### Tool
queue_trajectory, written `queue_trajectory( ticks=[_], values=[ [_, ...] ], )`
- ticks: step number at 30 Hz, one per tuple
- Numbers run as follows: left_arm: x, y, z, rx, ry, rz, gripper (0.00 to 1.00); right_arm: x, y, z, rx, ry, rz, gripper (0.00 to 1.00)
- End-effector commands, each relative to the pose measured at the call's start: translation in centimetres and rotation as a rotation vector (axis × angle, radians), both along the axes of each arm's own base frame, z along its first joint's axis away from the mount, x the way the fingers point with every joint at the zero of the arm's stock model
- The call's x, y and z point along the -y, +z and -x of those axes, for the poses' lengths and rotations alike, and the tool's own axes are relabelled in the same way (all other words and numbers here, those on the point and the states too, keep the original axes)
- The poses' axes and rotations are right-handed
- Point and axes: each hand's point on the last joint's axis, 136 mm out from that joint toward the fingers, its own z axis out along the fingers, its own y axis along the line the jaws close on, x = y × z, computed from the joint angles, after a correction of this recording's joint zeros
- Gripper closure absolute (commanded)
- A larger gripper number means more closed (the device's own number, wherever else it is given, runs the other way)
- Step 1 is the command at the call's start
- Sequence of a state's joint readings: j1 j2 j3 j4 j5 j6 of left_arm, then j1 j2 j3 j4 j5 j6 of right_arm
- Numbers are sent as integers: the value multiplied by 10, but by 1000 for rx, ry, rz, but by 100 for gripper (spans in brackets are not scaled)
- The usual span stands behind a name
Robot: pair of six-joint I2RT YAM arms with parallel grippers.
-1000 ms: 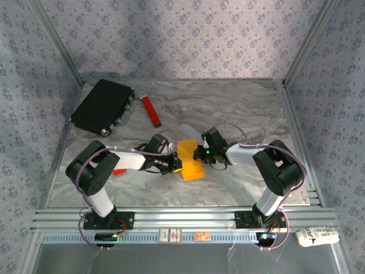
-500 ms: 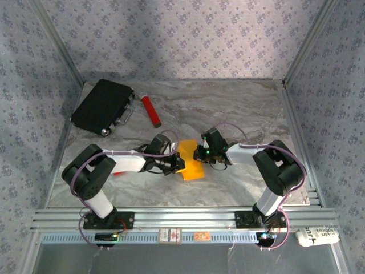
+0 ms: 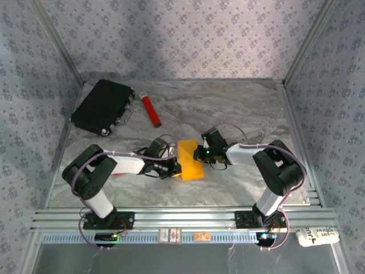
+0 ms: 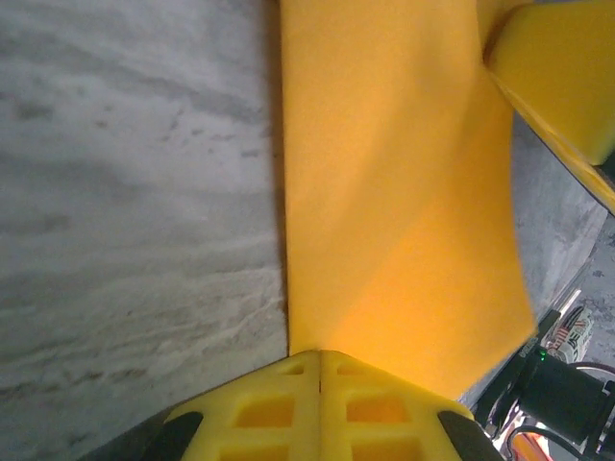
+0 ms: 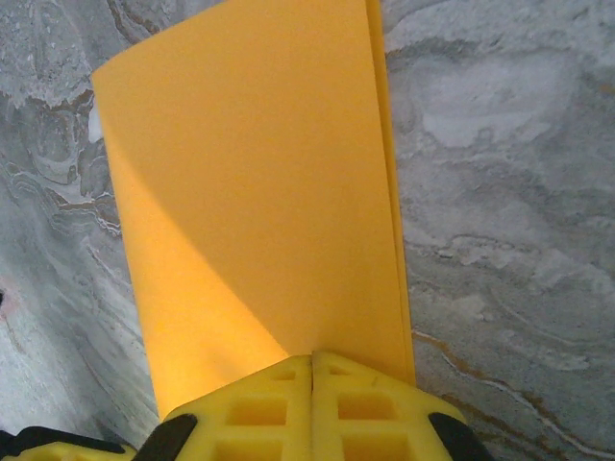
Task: Fold a paper plane with a square sheet of paper (pick it up from the middle)
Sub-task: First fold the square sheet of paper in half at the center of the table.
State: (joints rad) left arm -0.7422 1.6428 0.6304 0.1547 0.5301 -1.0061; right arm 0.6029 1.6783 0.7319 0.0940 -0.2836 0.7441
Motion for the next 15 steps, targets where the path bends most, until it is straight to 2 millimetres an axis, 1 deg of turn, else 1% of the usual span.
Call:
queue_trajectory(
  ticks=[1, 3, 5, 9, 11, 15],
  values=[
    [10, 29, -9, 38, 5, 33, 99, 37, -47, 36, -159, -33, 182, 100],
    [16, 38, -12, 43, 1, 58, 99, 38, -47, 36, -161, -34, 184, 100],
    [22, 42, -13, 34, -11, 83, 98, 38, -47, 37, -163, -34, 185, 100],
    [34, 39, -8, 4, -47, 108, 98, 39, -48, 38, -164, -34, 188, 100],
    [35, 32, -4, -8, -54, 95, 98, 39, -48, 38, -163, -36, 188, 100],
    [26, 8, 6, -44, -56, 51, 98, 40, -49, 39, -165, -37, 191, 100]
  ],
)
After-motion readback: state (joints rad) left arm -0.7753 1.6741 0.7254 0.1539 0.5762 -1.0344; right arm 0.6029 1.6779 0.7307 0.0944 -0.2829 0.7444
